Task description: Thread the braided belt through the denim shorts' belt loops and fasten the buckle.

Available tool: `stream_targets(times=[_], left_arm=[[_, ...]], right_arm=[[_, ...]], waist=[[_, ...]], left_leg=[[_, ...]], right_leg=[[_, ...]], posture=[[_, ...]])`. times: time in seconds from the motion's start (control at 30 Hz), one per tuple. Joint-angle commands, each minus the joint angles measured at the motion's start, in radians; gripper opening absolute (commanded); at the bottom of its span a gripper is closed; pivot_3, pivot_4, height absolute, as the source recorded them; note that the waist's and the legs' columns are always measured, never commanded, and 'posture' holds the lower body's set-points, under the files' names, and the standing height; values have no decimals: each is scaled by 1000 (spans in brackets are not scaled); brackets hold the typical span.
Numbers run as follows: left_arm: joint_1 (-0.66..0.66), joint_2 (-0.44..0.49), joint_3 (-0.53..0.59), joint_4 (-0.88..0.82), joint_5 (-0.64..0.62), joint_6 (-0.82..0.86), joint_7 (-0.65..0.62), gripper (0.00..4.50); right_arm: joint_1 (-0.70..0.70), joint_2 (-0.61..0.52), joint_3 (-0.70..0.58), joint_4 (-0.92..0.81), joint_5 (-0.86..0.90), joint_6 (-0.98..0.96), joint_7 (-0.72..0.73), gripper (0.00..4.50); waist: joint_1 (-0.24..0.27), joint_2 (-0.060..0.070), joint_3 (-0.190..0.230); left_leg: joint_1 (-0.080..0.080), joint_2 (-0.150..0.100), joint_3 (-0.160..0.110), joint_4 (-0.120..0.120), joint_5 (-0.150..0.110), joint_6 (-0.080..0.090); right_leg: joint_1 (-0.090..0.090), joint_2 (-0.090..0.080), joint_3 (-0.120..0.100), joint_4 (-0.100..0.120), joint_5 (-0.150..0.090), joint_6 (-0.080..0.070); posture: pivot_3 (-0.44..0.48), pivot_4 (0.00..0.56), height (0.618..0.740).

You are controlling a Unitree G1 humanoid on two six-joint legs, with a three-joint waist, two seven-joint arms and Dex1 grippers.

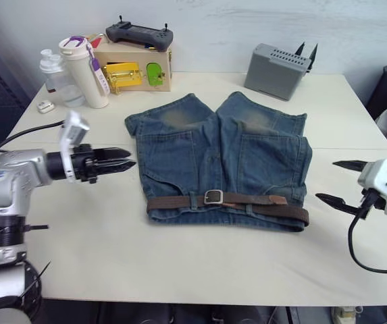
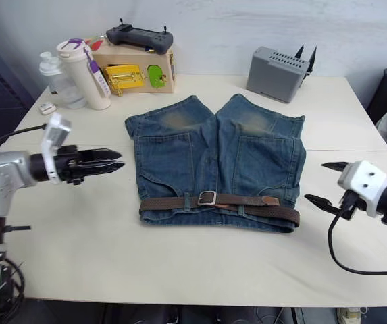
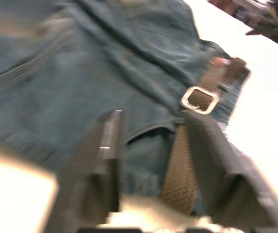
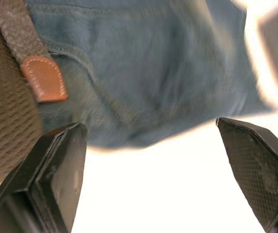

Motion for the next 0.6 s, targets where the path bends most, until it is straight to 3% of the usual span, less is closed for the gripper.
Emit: stream_targets(times=[0.03, 0.07, 0.1, 0.2, 0.37, 0.43, 0.6], left_arm=[[142, 0, 92, -34, 8, -48, 60, 3929], [192, -3, 118, -53, 7, -82, 63, 4399], [237, -14, 151, -67, 4, -98, 88, 4464], [391, -25, 172, -96, 66, -225, 124, 4464], [551, -123, 196, -173, 130, -444, 212, 4464], [594, -156, 188, -202, 155, -532, 230, 4464], [594, -197, 178, -195, 133, -553, 253, 4464]], right_arm=[[-4, 28, -65, -30, 133, 176, 27, 4500], [-10, 38, -72, -33, 150, 206, 29, 4500], [-18, 47, -76, -37, 169, 241, 33, 4500], [-19, 69, -55, -39, 136, 244, 39, 4500], [2, 126, -37, -70, 97, 223, 30, 4500], [6, 150, -38, -75, 82, 210, 20, 4500], [22, 205, -44, -90, 38, 164, -15, 4500]], waist=[[-7, 0, 0], [-13, 0, 0], [-13, 0, 0], [-13, 0, 1], [-2, 0, 1], [1, 0, 1], [10, 0, 1]], left_leg=[[0, 0, 0, 0, -1, 1], [0, 0, -1, 0, -1, 1], [0, 0, -1, -1, -2, 1], [-1, 1, -2, -1, -4, 0], [-1, 1, -2, -2, -6, 1], [-2, 1, -2, -2, -6, 1], [-2, 1, -2, -2, -6, 1]], right_leg=[[0, 0, 0, 0, 0, 0], [-1, 0, 0, 0, 0, 0], [-1, 0, 0, 0, 0, 0], [-2, -1, -2, -1, -1, -1], [-2, -2, -2, -3, -1, -2], [-1, -2, -2, -3, -1, -2], [-1, -3, -3, -3, -1, -2]], posture=[[0, 150, 736], [0, 150, 736], [0, 150, 736], [0, 150, 736], [0, 150, 736], [0, 150, 736], [0, 150, 736]])
